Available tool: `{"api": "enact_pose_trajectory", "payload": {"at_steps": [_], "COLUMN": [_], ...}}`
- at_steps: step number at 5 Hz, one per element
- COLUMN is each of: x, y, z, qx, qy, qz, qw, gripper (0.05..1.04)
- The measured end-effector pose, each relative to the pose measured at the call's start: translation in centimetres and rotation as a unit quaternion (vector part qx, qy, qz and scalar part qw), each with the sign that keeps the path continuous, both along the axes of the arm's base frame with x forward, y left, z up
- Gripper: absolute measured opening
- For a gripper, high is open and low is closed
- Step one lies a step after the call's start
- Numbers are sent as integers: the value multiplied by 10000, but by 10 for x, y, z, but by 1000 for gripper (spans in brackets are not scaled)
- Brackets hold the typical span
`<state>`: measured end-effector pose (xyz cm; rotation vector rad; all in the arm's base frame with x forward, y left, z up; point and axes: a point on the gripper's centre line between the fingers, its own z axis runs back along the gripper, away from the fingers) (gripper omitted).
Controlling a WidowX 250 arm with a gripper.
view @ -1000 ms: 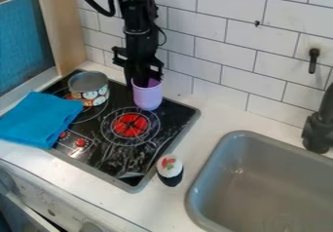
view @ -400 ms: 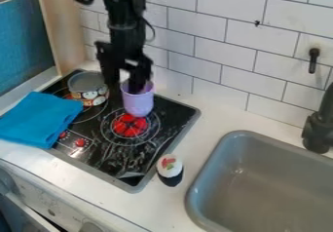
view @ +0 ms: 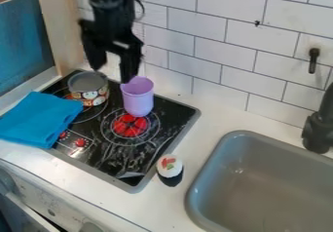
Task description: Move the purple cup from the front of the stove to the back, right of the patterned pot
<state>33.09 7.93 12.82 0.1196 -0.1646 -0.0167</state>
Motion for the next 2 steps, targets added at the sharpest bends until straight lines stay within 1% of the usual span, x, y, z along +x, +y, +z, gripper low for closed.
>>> {"api": "enact_pose_trajectory", "payload": {"at_steps": [1,2], "x": [-24,-45], "y": [-9,-50], "z": [16,17], "qx": [-33,-218], "qy": [70,339], "qz": [-187,-718], "qw": [9998,9966], "gripper": [1001,1001]}}
